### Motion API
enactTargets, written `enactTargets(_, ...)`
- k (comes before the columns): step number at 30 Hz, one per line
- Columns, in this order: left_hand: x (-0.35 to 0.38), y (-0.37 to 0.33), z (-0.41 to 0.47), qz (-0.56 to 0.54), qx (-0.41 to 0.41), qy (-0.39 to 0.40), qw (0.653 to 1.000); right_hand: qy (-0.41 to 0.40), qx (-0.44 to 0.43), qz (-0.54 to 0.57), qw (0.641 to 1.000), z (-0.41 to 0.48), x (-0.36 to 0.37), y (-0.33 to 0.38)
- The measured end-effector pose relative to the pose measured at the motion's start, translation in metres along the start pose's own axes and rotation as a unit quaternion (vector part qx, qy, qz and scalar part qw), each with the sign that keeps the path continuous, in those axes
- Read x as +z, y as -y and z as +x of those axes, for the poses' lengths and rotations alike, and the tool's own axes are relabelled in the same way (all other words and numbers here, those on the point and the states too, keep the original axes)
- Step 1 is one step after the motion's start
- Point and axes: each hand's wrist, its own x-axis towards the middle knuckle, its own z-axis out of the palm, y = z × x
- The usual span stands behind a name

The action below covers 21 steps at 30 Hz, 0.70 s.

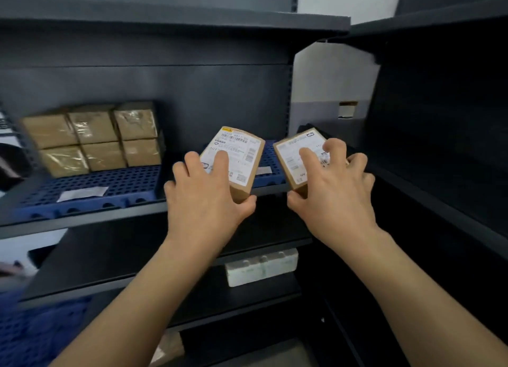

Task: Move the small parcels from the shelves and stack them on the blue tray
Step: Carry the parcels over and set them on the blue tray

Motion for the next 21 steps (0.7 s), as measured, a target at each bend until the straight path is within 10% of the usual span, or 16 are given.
enactTargets(21,0.078,0.027,0.126,0.108,-0.106,-0.013,0.988,0.041,-0.095,0.052,0.993,0.160,0.098,0.007)
